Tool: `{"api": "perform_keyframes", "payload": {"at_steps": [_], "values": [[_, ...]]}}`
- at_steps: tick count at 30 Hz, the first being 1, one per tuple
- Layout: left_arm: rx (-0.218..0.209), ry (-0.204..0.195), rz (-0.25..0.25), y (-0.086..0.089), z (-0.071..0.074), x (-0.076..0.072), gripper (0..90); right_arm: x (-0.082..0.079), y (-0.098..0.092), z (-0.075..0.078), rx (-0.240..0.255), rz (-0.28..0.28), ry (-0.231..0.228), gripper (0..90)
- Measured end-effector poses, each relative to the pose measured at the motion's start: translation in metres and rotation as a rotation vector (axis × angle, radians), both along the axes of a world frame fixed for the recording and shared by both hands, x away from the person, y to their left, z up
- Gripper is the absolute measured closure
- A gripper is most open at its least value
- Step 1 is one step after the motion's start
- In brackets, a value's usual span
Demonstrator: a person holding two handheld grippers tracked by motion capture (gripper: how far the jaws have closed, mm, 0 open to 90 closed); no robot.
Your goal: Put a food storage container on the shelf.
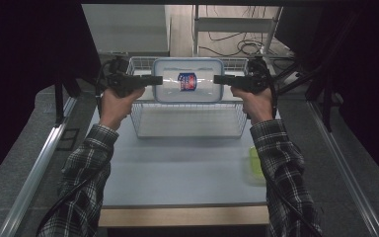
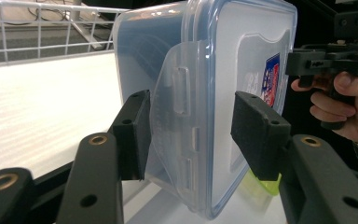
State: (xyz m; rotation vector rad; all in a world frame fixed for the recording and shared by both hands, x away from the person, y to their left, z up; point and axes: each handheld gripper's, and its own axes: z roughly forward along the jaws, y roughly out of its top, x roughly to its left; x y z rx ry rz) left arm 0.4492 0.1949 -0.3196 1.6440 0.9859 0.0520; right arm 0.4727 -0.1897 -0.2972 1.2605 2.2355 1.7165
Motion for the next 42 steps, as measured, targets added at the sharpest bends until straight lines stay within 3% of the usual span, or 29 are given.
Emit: {"api": "perform_keyframes", "payload": {"at_steps": [10, 13, 21, 23, 25, 28, 31, 32, 39, 42], "values": [[0.014, -0.011, 0.020, -0.001, 0.001, 0.004, 47.4, 0.006, 0.001, -0.002, 0.014, -0.012, 0.000, 51.2], [0.043, -0.025, 0.034, -0.002, 0.002, 0.003, 46.7, 0.007, 0.001, -0.002, 0.011, -0.013, -0.006, 51.1], [0.040, -0.029, 0.039, -0.003, 0.001, 0.004, 46.5, 0.008, 0.002, -0.003, 0.020, -0.023, 0.004, 50.4], [0.050, -0.026, 0.047, -0.004, 0.001, 0.005, 46.2, 0.008, 0.002, -0.002, 0.000, -0.039, -0.004, 50.7], [0.062, -0.023, 0.057, -0.005, 0.000, 0.006, 43.9, 0.008, 0.006, -0.003, -0.076, -0.054, -0.017, 52.2], [0.061, -0.018, 0.079, -0.004, -0.002, 0.009, 41.2, 0.009, 0.008, -0.009, -0.103, -0.062, -0.006, 52.5], [0.118, -0.029, 0.085, -0.005, -0.002, 0.009, 46.8, 0.013, 0.004, -0.014, -0.036, -0.060, 0.024, 55.7], [0.113, -0.030, 0.095, -0.005, -0.002, 0.009, 45.7, 0.013, 0.002, -0.014, -0.014, -0.078, 0.011, 58.1], [0.127, -0.036, 0.102, -0.007, 0.000, 0.009, 47.5, 0.010, 0.006, -0.007, -0.063, -0.100, -0.011, 59.3], [0.159, -0.064, 0.127, -0.009, 0.002, 0.005, 47.2, 0.007, 0.007, -0.006, -0.084, -0.117, -0.035, 59.9]]}}
